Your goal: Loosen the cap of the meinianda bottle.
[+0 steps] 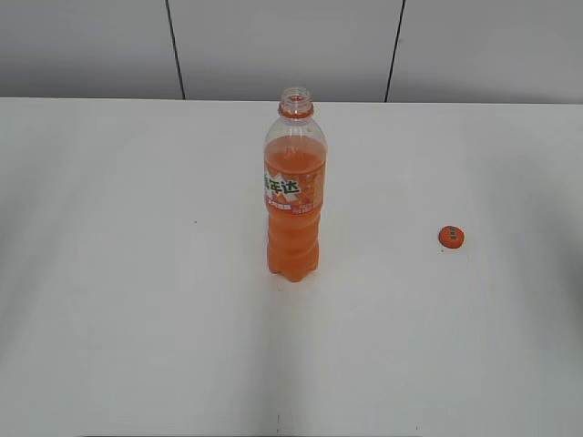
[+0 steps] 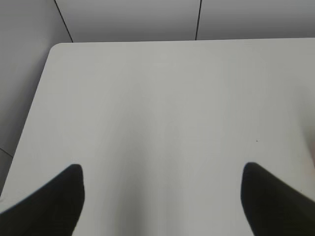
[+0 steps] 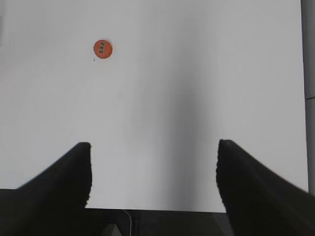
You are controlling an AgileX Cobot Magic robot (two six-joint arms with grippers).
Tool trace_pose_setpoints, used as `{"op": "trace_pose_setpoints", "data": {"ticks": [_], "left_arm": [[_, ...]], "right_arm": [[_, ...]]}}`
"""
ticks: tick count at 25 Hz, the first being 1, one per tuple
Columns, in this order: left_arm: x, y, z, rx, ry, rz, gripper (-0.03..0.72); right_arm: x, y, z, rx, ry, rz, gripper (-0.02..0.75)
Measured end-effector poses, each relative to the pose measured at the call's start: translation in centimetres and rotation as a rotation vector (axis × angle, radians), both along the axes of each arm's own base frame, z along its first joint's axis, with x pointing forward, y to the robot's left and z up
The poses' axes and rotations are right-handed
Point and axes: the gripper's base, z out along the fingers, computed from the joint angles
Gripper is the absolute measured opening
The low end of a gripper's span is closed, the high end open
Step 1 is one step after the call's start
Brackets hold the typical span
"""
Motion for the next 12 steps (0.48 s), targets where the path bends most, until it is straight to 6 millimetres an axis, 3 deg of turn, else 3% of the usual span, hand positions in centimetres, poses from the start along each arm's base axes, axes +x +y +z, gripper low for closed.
{"op": "trace_pose_setpoints", "data": {"ticks": [7, 12], "left_arm": [[-3.1, -0.3, -3.9, -0.018, -0.030, -0.008, 0.590], [-5.2, -0.9, -4.7, -0.071, -0.086, -0.028, 0.590]], "right_arm": [[-5.6, -0.2, -0.1, 0.004, -0.168, 0.000, 0.592], [-9.0, -0.3, -1.0, 0.005, -0.246, 0.000, 0.592]]}}
